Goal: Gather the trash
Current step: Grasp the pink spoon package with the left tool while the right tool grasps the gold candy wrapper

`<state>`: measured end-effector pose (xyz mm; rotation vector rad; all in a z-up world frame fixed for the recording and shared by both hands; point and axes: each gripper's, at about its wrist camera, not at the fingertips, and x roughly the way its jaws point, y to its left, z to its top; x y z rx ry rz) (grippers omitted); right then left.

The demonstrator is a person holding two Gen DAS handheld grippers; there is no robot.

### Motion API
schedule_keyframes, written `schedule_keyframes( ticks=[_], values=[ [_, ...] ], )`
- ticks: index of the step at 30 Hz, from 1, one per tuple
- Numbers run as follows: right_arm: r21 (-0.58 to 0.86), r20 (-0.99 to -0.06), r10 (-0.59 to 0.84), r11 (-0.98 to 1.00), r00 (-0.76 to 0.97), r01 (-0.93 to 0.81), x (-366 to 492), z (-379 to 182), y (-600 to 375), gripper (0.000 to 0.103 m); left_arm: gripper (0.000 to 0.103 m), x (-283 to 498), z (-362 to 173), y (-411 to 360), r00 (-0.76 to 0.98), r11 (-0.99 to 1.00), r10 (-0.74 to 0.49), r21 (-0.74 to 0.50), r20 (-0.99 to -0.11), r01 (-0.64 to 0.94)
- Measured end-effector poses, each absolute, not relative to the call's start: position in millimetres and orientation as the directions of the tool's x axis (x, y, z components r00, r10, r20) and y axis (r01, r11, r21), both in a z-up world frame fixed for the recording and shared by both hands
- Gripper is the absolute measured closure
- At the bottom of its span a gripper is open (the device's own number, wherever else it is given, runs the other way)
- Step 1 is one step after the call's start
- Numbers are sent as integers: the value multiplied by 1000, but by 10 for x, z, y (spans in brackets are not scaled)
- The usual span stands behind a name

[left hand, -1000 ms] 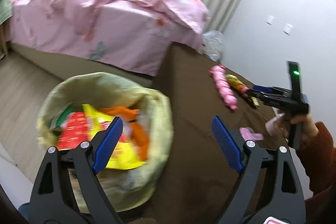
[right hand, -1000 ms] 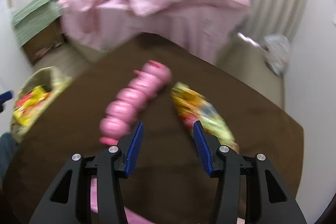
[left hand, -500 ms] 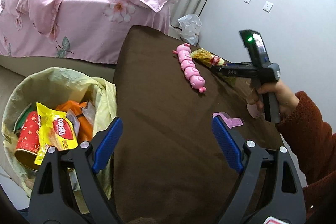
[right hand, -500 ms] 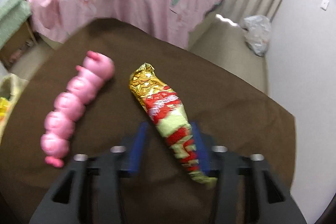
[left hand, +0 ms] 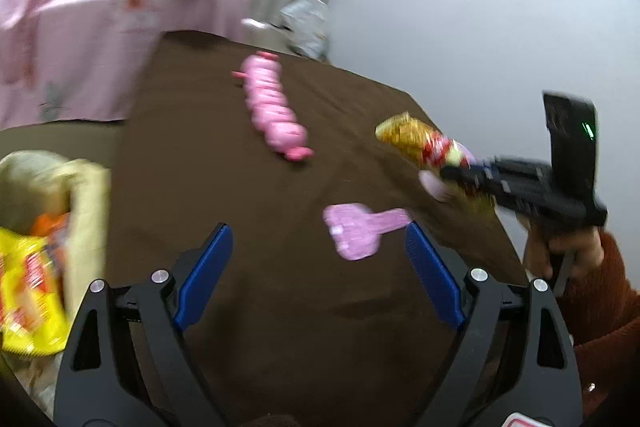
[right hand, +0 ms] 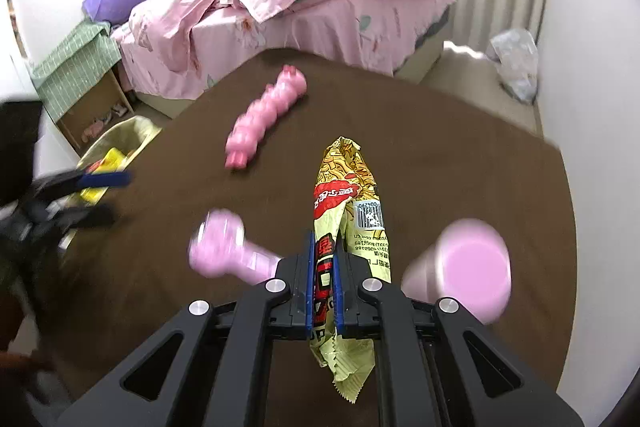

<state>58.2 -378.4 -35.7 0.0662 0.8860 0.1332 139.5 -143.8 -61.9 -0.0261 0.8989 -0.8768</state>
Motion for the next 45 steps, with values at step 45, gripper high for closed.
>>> schedule_keyframes(
  ticks=[45],
  values=[
    [132,-761,133,990,635,-50,-610,-786,-3989,58,60,725,-799,-1822,334,753,-458,-159,-824,638]
  ],
)
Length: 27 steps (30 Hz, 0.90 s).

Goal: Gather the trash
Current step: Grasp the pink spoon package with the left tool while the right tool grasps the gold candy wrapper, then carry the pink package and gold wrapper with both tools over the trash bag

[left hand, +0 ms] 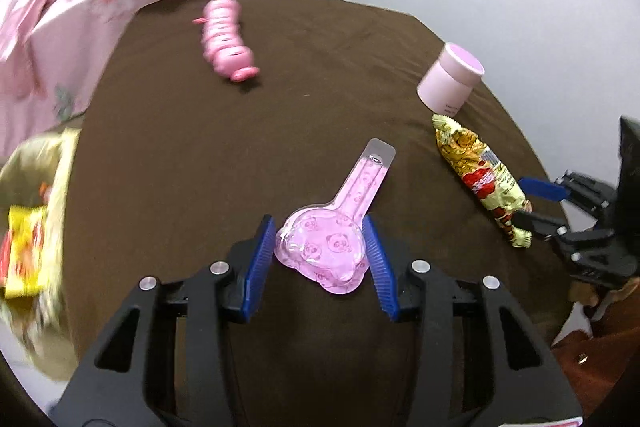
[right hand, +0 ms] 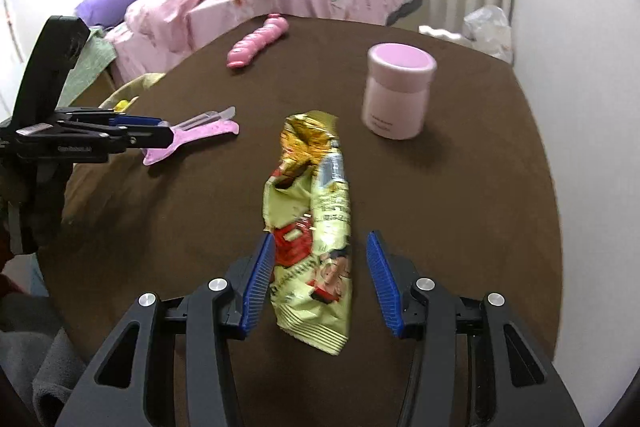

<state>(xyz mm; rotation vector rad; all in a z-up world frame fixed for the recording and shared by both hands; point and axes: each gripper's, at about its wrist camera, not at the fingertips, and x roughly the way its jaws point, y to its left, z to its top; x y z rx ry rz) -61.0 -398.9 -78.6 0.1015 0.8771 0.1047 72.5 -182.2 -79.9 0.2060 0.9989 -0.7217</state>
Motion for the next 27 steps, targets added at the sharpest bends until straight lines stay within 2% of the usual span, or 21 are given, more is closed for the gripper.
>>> schedule_keyframes(
  ticks=[5,11,13,14,15,18,27],
  values=[
    [242,-723,227,968,652,-69,-584,-777,-3993,58,60,618,-647,-1598,385,780,-453,-148,-804,608],
    [97,-786,155,987,598,-129,-514,-900,-3781,58,60,521,-599,-1423,414,798,-447,-144,-793,586],
    [62,-780,120,991,614,-115,-511,-912,-3742,58,60,524,-628,-1385,417,806,-443,-149,-794,573],
    [49,-771,98,994,629,-95,-509,-899,-3740,58,60,522,-633,-1373,419,810,-440,-149,-794,568],
    [45,-764,86,996,639,-81,-501,-879,-3746,67,60,516,-633,-1343,423,813,-439,-150,-793,563],
    [51,-745,76,997,663,-57,-488,-781,-3776,76,60,500,-615,-1266,432,816,-446,-158,-784,555],
    [132,-672,193,981,715,-142,-358,-268,-3612,77,60,493,-327,-925,538,850,-437,-135,-720,510]
  ],
)
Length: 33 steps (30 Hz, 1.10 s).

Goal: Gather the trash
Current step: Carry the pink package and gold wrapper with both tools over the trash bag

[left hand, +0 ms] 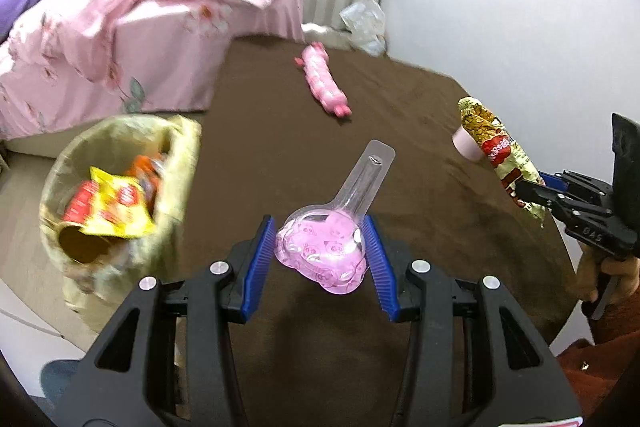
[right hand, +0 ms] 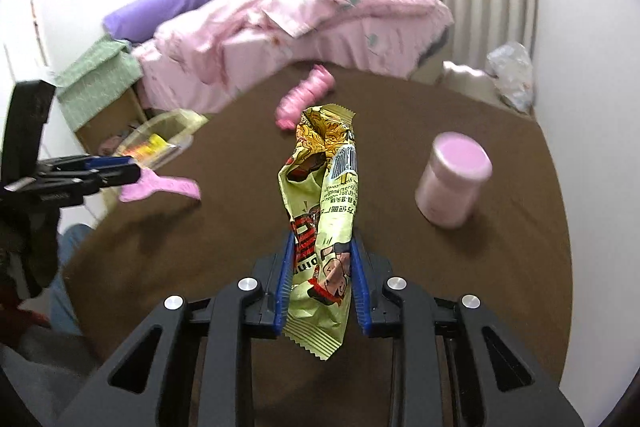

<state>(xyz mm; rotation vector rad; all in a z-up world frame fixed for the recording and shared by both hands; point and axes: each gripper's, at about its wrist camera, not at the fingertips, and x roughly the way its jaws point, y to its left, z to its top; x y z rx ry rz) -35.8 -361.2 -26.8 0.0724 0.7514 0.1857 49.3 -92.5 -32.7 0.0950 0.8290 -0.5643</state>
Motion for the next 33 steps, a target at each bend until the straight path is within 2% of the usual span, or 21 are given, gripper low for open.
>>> schedule_keyframes(
  ticks=[9,18,26,33],
  values=[
    [131,-648,296,951,702,-280,-23,36,-3076,77,60,587,16,-386,646,896,-401,-130,-650,425],
    [93,-627,401,890,668,-446,468,319,-2366,77,60,1035,287,572,759,945,-325,-230,-564,234],
    [127,-671,486,819,559,-559,1089,153,-1726,77,60,1305,-147,1016,730,952,-282,-277,-622,131],
    [195,-723,540,757,430,-623,1668,-114,-1218,77,60,1492,-798,911,610,966,-260,-203,-749,163]
  ],
)
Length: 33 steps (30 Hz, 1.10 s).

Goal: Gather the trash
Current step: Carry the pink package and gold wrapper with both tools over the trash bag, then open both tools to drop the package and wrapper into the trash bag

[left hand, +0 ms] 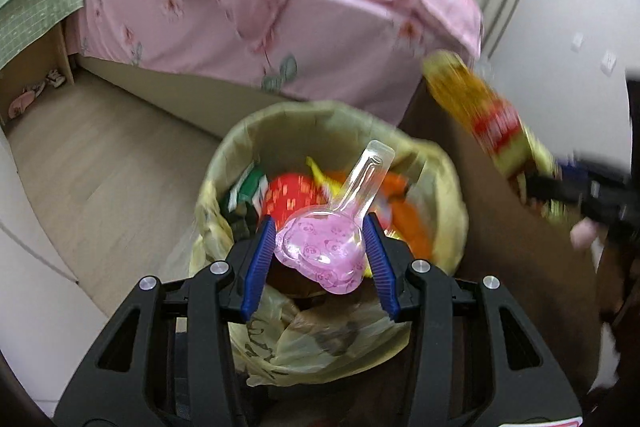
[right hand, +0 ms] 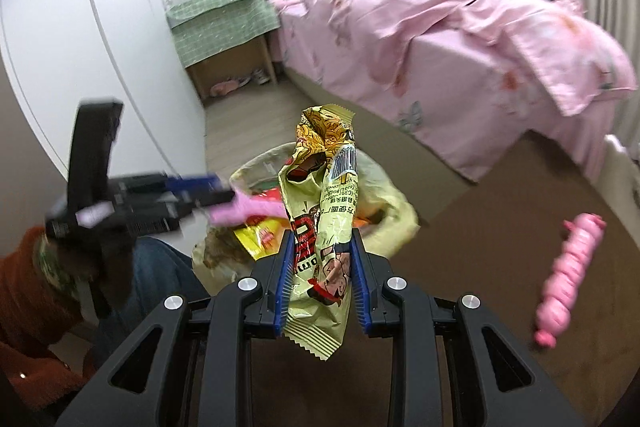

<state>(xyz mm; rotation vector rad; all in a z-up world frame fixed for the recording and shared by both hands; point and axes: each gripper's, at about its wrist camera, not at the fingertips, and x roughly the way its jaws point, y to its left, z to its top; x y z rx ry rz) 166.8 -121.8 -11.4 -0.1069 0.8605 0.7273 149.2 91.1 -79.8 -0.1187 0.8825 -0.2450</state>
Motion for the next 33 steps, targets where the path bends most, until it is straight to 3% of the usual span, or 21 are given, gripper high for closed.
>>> schedule_keyframes(
  ticks=[12,33],
  values=[
    [145,-854,436,723,284,-675,2292,-786,-610,77,60,1780,-1057,1014,553,954,-299,-240,-777,179],
    [176,-840,450,753,302,-634,2299,-913,-735,76,60,1775,-1021,1195,564,922,-375,-358,-736,146]
  ],
)
